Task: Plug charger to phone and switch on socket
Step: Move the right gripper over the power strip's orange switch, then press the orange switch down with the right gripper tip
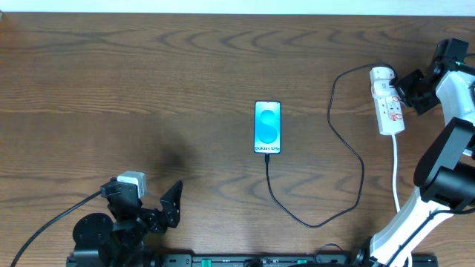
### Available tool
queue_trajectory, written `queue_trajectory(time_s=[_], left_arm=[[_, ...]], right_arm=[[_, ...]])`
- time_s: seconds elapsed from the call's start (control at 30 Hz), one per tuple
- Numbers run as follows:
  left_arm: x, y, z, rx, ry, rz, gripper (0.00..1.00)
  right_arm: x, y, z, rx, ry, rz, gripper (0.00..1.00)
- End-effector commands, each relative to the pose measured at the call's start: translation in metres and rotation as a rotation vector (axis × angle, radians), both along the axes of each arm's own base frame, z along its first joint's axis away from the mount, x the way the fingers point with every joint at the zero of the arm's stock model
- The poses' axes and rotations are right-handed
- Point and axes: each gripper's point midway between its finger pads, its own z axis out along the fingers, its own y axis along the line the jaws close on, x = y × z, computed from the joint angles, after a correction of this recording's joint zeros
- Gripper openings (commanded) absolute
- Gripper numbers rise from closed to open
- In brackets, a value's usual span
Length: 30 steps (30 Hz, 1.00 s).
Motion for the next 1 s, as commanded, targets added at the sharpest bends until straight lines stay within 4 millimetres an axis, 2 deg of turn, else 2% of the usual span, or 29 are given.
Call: queue_trajectory(time_s=[0.0, 0.1, 0.17, 0.3, 0.4, 0.6, 0.67, 0.73, 0.77, 0.97], left_arm=[[-0.002, -0.002, 0.005, 0.006, -0.021, -0.019, 0.90], [-0.002, -0.002, 0.005, 0.005, -0.021, -0.019, 0.91], [-0.002, -0.002, 0.005, 0.006, -0.021, -0.019, 0.90], [-0.002, -0.002, 0.005, 0.006, -0.021, -0.019, 0.90], [-0.002, -0.002, 0.005, 0.006, -0.021, -0.019, 0.91], [-0.002, -0.002, 0.005, 0.006, -0.021, -0.019, 0.90], [-0.002, -0.002, 0.005, 0.006, -0.021, -0.019, 0.90], [-0.002, -0.002, 0.005, 0.005, -0.021, -0.019, 0.91], [-0.002, -0.002, 0.005, 0.006, -0.021, -0.019, 0.91], [-0.002, -0.002, 0.005, 0.006, -0.021, -0.019, 0.90]], right_arm=[[0.008, 0.005, -0.012, 0.008, 0.008, 0.006, 0.01], [0.014, 0.016, -0.033, 0.005, 0.032, 0.034, 0.01], [0.015, 0.024, -0.038, 0.010, 0.041, 0.060, 0.01], [0.015, 0.034, -0.022, -0.004, 0.036, 0.108, 0.01], [0.013, 0.026, 0.013, -0.049, -0.009, 0.113, 0.01], [-0.006, -0.004, 0.115, -0.223, -0.144, 0.033, 0.01], [-0.013, -0.015, 0.132, -0.274, -0.158, 0.002, 0.01], [-0.019, -0.019, 0.133, -0.278, -0.147, -0.011, 0.01], [-0.021, -0.020, 0.127, -0.271, -0.128, -0.014, 0.01], [-0.019, -0.019, 0.072, -0.211, -0.016, 0.003, 0.01]])
